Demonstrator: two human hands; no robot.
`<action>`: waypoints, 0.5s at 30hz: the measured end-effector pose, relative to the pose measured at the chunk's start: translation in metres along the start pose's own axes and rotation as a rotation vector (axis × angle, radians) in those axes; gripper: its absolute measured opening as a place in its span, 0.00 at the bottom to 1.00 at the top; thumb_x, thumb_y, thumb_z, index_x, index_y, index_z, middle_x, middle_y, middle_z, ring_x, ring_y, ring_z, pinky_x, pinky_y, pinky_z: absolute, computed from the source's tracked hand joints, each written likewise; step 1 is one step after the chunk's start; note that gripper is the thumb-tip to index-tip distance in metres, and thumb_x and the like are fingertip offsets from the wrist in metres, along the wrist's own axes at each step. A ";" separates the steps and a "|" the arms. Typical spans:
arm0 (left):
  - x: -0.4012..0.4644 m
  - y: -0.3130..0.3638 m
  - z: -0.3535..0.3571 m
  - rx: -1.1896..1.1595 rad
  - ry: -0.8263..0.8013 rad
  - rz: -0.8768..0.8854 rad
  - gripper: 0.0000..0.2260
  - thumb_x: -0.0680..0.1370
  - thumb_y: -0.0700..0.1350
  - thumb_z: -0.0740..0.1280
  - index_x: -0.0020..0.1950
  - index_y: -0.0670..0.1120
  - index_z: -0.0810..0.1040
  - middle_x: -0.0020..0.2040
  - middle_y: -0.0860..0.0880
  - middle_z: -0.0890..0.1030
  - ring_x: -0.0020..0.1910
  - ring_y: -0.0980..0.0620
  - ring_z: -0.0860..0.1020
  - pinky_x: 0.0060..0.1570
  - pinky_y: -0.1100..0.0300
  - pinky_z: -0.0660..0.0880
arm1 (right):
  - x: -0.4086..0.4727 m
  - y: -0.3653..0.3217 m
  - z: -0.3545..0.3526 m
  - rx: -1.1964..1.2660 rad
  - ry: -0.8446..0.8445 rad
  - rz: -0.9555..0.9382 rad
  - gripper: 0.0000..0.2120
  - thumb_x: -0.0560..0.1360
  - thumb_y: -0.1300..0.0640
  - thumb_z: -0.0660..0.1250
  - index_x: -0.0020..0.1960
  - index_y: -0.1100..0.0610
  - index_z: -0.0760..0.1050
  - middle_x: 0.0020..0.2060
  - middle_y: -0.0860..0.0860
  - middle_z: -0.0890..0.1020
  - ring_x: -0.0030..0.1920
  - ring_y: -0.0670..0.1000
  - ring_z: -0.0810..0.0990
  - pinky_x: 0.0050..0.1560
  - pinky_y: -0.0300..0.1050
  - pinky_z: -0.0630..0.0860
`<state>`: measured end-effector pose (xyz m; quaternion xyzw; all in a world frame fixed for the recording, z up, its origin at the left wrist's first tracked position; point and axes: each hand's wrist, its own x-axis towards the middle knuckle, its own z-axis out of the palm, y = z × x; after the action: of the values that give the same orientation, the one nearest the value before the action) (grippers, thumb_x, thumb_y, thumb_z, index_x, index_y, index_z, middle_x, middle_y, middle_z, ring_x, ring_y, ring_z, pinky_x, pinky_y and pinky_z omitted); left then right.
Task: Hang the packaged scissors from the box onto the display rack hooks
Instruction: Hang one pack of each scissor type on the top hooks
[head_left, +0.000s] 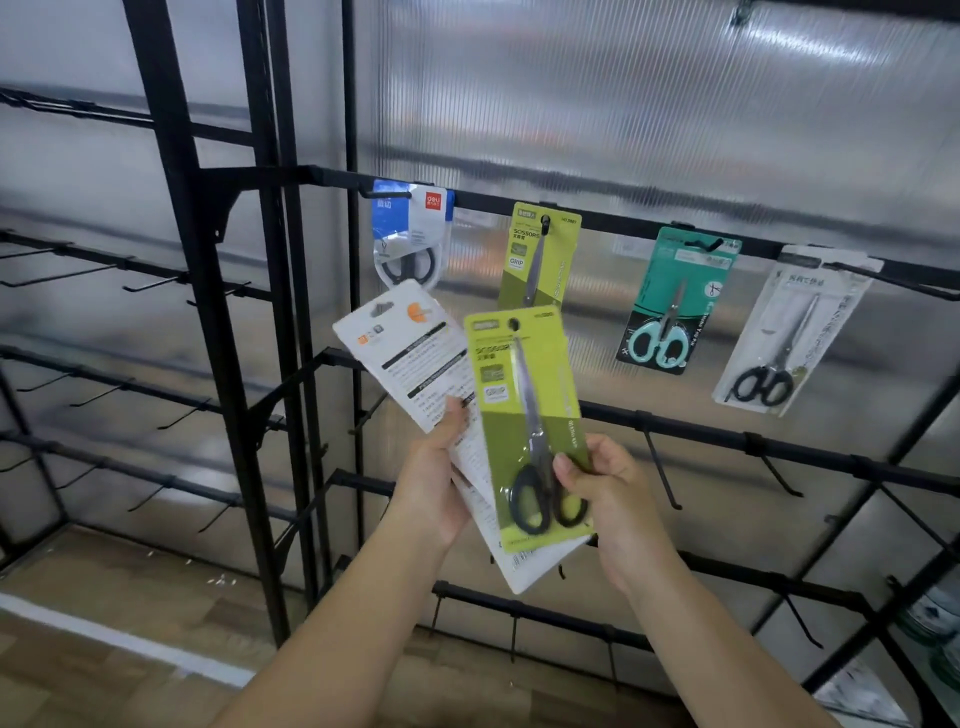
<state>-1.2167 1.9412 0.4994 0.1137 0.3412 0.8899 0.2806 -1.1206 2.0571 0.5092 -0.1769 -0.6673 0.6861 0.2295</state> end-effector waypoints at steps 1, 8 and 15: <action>0.000 0.003 -0.002 0.009 0.020 0.009 0.16 0.75 0.52 0.61 0.57 0.45 0.78 0.53 0.44 0.83 0.49 0.46 0.83 0.43 0.51 0.81 | 0.002 -0.002 -0.002 0.004 0.027 -0.031 0.07 0.74 0.66 0.66 0.46 0.55 0.76 0.40 0.48 0.85 0.45 0.51 0.82 0.46 0.45 0.75; 0.001 0.026 -0.016 0.115 0.137 0.066 0.25 0.71 0.54 0.65 0.66 0.45 0.73 0.58 0.45 0.82 0.55 0.44 0.81 0.45 0.48 0.77 | 0.013 -0.037 -0.002 0.007 0.085 -0.398 0.11 0.73 0.67 0.67 0.47 0.52 0.74 0.37 0.45 0.84 0.38 0.42 0.81 0.40 0.35 0.74; -0.006 0.030 -0.017 0.132 0.125 0.103 0.26 0.71 0.49 0.65 0.67 0.41 0.72 0.59 0.41 0.80 0.57 0.41 0.79 0.51 0.45 0.77 | 0.020 -0.055 0.016 -0.072 0.003 -0.525 0.29 0.76 0.69 0.62 0.68 0.43 0.63 0.66 0.43 0.72 0.61 0.34 0.72 0.58 0.28 0.70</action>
<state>-1.2315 1.9101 0.5067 0.0935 0.4098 0.8840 0.2047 -1.1417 2.0552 0.5665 -0.0068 -0.7138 0.5788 0.3942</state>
